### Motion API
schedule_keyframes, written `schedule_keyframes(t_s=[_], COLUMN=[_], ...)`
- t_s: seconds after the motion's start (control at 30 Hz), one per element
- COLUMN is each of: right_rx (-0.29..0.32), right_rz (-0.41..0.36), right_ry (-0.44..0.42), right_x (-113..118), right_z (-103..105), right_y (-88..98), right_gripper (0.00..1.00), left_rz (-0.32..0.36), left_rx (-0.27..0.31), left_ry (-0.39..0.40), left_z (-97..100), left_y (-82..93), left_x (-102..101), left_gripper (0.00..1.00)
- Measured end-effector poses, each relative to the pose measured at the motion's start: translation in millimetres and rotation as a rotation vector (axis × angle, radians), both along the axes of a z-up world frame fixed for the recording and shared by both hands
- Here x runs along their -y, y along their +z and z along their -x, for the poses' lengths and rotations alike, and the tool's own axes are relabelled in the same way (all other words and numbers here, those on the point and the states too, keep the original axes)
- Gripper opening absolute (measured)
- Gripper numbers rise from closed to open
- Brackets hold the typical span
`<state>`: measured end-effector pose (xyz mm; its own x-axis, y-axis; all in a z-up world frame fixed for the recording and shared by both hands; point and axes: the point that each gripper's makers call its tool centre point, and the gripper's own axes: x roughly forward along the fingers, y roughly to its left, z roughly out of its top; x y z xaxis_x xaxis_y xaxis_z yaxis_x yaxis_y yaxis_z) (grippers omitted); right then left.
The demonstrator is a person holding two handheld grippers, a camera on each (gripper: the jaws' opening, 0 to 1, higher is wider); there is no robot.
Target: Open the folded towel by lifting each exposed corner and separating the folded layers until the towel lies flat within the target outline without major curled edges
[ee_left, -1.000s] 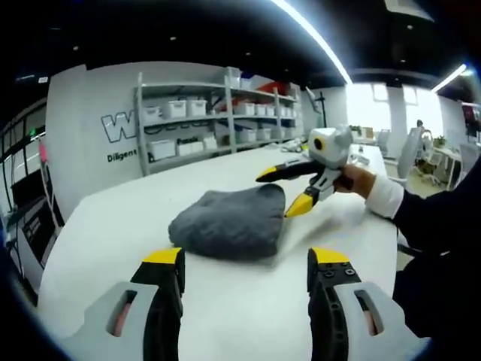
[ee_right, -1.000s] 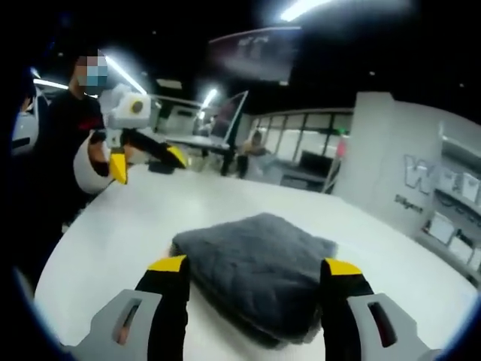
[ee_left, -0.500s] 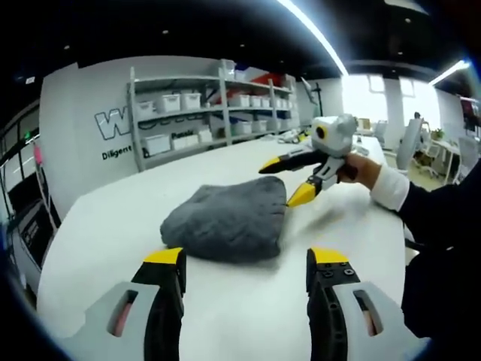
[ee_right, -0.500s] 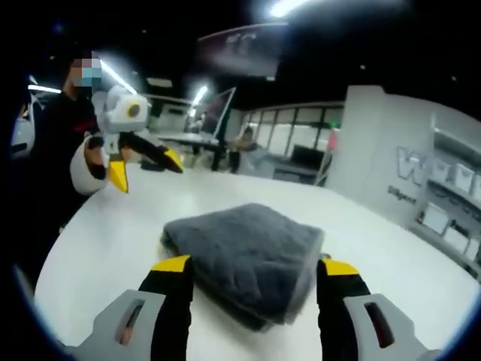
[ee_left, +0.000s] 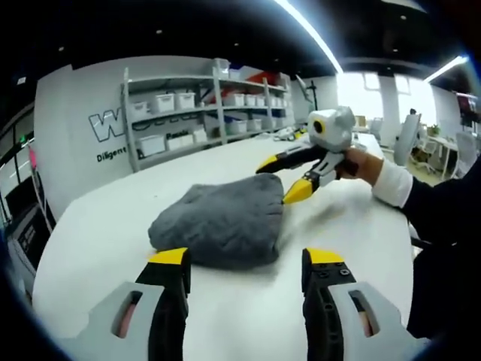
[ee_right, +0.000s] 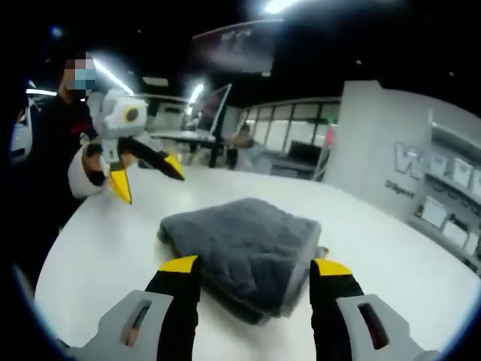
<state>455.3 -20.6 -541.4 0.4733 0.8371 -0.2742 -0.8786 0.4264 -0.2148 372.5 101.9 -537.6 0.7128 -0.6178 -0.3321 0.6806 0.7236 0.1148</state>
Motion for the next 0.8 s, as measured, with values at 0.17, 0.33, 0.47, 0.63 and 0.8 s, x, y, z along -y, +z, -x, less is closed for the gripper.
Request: schedule_keyframes(t_s=[0.17,0.33,0.47,0.63,0.8], right_rx=[-0.010,-0.013,-0.022,-0.019,-0.026], right_rz=[0.010,0.012,0.005,0.004,0.003], right_ry=[-0.026,-0.046,-0.046,-0.040,-0.042], right_x=[10,15,18,16,19], right_z=[-4,-6,-4,-2,-2], right_y=[-2.4,-3.4,-4.7,-4.4,-5.5], right_gripper=[0.58,0.54,0.48,0.45,0.37], left_rz=[-0.029,-0.004,0.007,0.061,0.075], left_rx=[-0.025,-0.017,-0.018,-0.053,-0.072], left_ry=[-0.015,-0.010,-0.005,-0.027,-0.035], left_z=[2.4,-1.8,-7.4,-5.5,-5.9], left_y=[-15.9,-12.7,-12.9,-15.7,-20.2], left_x=[8,6,3,10,14], left_gripper=[0.54,0.51,0.48,0.39,0.37])
